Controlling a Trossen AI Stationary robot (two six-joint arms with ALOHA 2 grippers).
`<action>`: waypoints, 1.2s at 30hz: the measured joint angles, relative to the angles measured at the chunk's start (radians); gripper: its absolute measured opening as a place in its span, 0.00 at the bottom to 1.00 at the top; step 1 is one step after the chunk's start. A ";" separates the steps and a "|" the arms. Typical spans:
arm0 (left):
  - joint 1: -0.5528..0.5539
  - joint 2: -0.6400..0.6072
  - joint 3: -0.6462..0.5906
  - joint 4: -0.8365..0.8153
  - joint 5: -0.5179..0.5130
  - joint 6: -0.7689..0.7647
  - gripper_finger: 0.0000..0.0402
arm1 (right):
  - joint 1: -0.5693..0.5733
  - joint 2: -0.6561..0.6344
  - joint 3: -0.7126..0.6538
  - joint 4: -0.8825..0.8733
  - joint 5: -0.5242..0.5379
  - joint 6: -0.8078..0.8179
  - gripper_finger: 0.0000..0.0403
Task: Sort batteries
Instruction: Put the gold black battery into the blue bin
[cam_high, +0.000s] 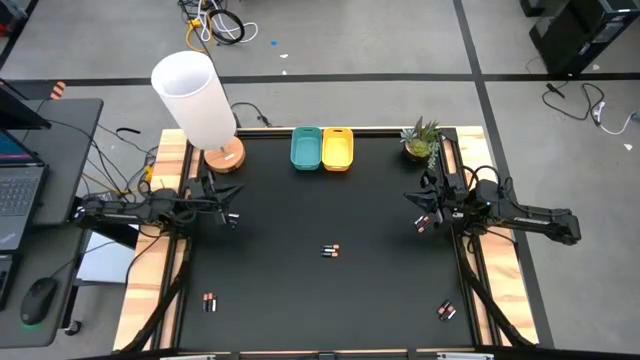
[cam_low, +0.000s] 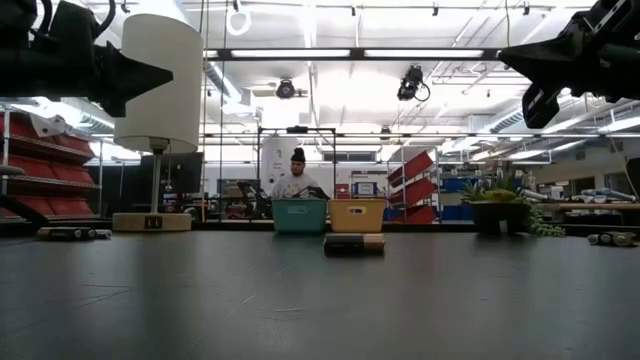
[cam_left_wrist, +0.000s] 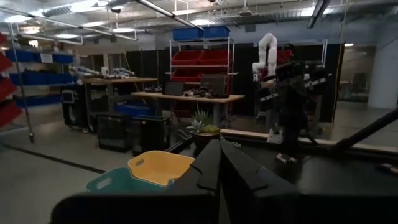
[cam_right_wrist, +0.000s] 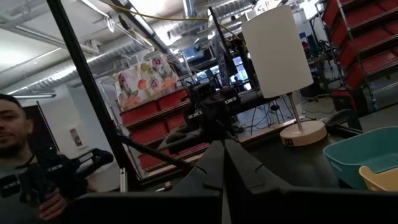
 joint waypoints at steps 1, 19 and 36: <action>0.000 0.000 0.000 0.000 0.000 -0.005 0.05 | 0.000 0.000 0.000 0.000 0.000 0.000 0.01; 0.000 0.000 0.000 0.110 0.000 0.081 0.05 | -0.001 0.000 0.000 0.044 0.150 -0.126 0.01; 0.000 0.412 0.327 -0.106 -0.325 0.125 0.06 | -0.027 0.003 0.000 0.121 0.428 -0.282 0.03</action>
